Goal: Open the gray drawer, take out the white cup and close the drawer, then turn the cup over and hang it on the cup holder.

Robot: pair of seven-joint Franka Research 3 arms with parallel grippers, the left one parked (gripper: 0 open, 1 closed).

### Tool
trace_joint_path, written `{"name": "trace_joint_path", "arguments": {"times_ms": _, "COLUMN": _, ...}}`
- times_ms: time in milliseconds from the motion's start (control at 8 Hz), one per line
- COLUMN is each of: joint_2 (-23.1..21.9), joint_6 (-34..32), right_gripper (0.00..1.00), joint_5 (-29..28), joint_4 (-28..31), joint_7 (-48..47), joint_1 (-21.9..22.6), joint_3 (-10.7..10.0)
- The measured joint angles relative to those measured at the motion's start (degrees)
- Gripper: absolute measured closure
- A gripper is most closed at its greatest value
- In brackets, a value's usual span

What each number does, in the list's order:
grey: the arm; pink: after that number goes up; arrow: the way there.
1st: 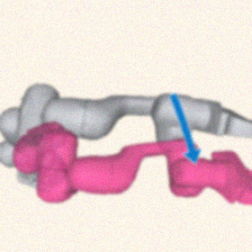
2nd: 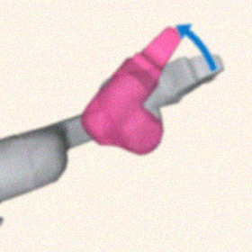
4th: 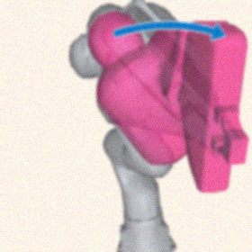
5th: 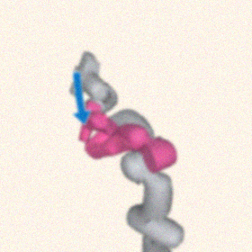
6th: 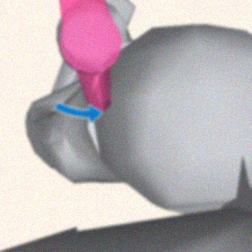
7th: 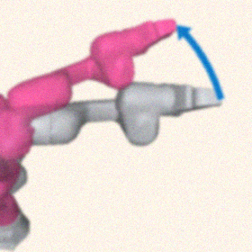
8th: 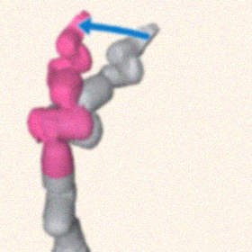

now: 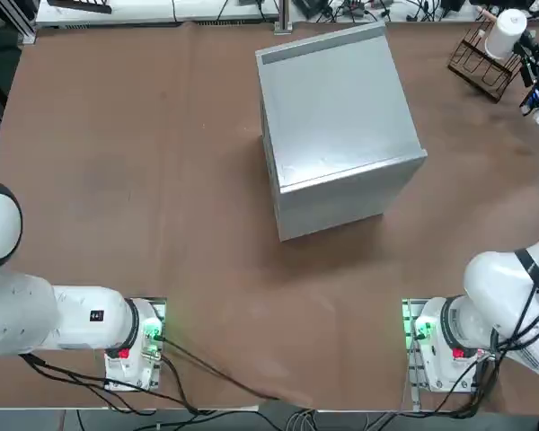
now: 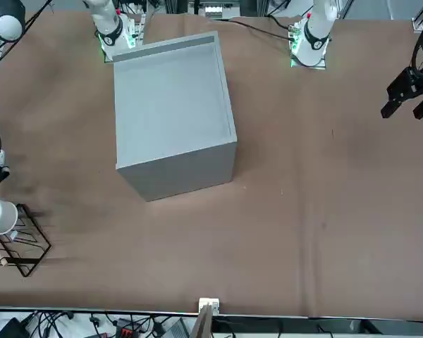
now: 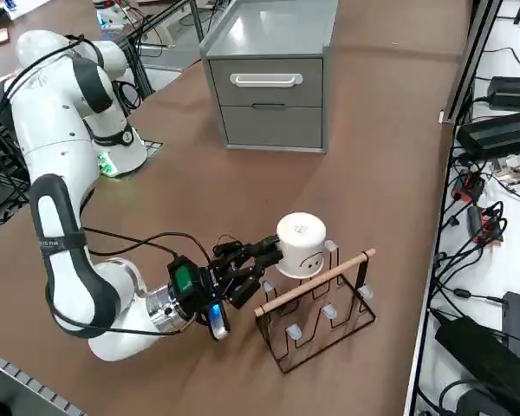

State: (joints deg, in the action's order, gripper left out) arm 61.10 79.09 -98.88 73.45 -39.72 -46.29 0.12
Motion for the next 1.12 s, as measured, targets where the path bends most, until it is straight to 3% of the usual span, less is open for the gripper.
{"name": "trace_joint_path", "arguments": {"times_ms": 875, "joint_2": 0.75, "joint_6": 1.85, "right_gripper": 0.78, "joint_5": 0.00, "joint_4": 0.02, "joint_7": 0.03, "joint_1": 0.23, "joint_3": 0.00}}
{"name": "trace_joint_path", "arguments": {"times_ms": 1125, "joint_2": 0.75, "joint_6": 1.85, "right_gripper": 0.46, "joint_5": 0.08, "joint_4": -0.14, "joint_7": 2.25, "joint_1": 0.23, "joint_3": -0.01}}
